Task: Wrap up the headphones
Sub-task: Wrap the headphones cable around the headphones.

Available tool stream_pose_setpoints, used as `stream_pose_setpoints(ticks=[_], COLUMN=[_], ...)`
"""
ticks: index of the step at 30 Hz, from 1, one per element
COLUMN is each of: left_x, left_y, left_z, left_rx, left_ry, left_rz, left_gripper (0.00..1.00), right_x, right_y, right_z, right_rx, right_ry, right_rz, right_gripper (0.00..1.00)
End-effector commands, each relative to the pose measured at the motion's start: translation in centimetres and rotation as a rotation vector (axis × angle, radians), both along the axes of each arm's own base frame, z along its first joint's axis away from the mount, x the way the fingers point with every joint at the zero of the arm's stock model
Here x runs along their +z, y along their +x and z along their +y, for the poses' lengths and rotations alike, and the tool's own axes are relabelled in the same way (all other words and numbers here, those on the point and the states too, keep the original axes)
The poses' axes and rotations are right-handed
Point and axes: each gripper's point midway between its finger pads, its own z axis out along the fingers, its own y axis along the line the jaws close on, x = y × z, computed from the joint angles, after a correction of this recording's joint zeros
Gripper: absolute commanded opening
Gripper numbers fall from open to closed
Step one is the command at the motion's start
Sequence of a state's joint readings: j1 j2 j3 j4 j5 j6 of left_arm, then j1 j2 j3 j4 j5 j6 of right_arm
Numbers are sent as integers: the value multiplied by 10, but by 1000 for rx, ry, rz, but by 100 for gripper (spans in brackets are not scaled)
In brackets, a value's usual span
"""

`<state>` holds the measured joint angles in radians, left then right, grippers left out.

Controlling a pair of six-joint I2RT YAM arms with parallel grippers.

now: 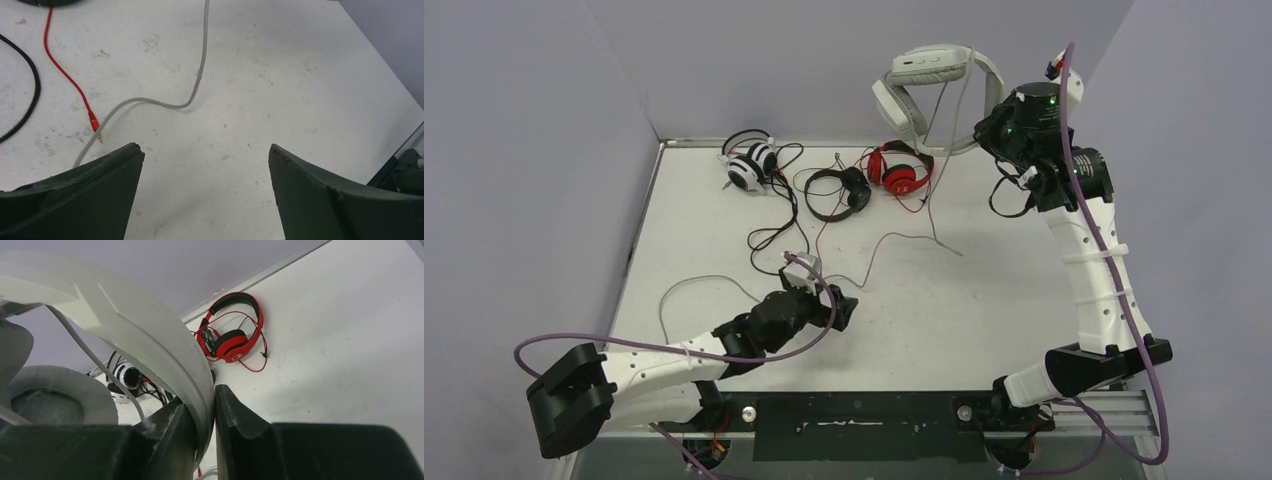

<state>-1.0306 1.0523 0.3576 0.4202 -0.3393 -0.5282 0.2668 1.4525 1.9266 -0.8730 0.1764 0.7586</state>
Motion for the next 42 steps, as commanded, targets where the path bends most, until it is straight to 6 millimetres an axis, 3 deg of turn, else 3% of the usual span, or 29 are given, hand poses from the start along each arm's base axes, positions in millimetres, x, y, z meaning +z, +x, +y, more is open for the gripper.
stream_pose_setpoints(ticks=[1, 8, 12, 17, 19, 21, 23, 25, 27, 31, 35, 38, 42], left_x=[34, 63, 59, 36, 21, 1, -26, -42, -51, -46, -48, -66, -95], left_y=[25, 65, 96, 122, 131, 140, 149, 155, 158, 149, 124, 93, 48], left_z=[1, -39, -58, -84, -90, -90, -81, -64, -35, 62, 164, 210, 259], left_rx=[-10, -178, -221, -232, -215, -186, -132, -64, 31, 290, 532, 675, 983], left_ry=[132, 188, 170, 176, 186, 208, 251, 281, 316, 376, 258, 144, 12], left_rz=[-136, -195, -149, -89, -54, -9, 70, 124, 169, 199, 277, 379, 518], left_gripper=[97, 97, 97, 97, 92, 81, 62, 32, 1, 0, 0, 0, 0], right_x=[50, 54, 57, 57, 57, 59, 62, 65, 65, 60, 54, 54, 53], right_y=[-3, -7, -9, -9, -9, -10, -10, -12, -12, -12, -9, -6, -3], right_z=[2, 0, -1, -3, -4, -6, -10, -15, -23, -46, -78, -113, -135], right_rx=[2, 9, 5, -1, -6, -11, -21, -38, -68, -143, -213, -262, -275], right_ry=[99, 106, 108, 110, 113, 113, 112, 107, 96, 73, 98, 143, 201], right_rz=[-171, -182, -188, -186, -187, -192, -198, -202, -200, -180, -162, -171, -167], right_gripper=[0, 0, 0, 0, 0, 0, 0, 0, 0, 0, 0, 0, 0])
